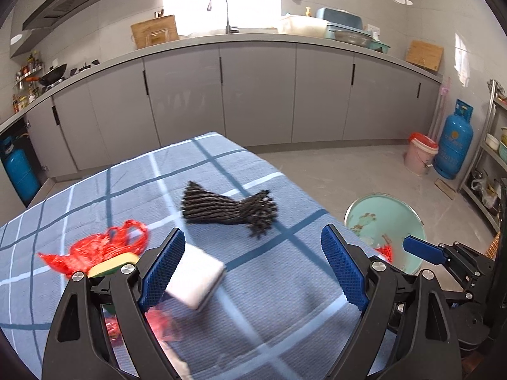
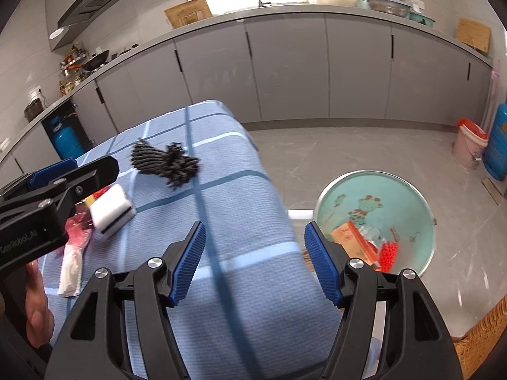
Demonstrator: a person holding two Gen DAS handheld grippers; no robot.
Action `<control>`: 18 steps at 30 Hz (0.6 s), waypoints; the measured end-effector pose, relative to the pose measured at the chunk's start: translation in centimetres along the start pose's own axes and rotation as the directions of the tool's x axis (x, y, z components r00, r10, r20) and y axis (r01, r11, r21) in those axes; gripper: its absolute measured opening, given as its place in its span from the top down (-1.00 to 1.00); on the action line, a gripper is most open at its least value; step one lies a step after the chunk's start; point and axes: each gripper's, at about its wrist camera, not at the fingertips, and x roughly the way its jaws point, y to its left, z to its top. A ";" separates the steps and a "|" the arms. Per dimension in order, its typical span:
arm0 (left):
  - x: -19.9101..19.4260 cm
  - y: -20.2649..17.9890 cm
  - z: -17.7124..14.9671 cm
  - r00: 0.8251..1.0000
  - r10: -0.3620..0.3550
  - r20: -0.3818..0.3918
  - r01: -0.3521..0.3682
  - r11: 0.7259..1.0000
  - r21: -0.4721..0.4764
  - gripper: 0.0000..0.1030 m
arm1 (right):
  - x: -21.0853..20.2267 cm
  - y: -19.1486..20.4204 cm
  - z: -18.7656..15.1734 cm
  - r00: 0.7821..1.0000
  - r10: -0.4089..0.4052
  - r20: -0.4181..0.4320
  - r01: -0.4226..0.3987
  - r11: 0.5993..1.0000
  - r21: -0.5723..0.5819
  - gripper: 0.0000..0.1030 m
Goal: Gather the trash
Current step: 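Move both open grippers back over the table toward the remaining trash, then grasp the pink plastic bag with the left gripper while the right grasps the white paper towel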
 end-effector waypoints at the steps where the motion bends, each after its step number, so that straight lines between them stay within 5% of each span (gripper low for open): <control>1: -0.2 0.4 -0.1 1.000 0.005 0.000 -0.005 1.000 -0.004 -0.68 | 0.0 0.5 0.0 1.000 0.009 -0.001 -0.009 1.000 -0.005 -0.27; 18: -2.7 10.4 -3.5 0.982 0.180 -0.054 -0.185 0.978 -0.102 -0.72 | 0.2 9.3 -1.1 0.989 0.145 -0.027 -0.147 0.983 -0.111 -0.38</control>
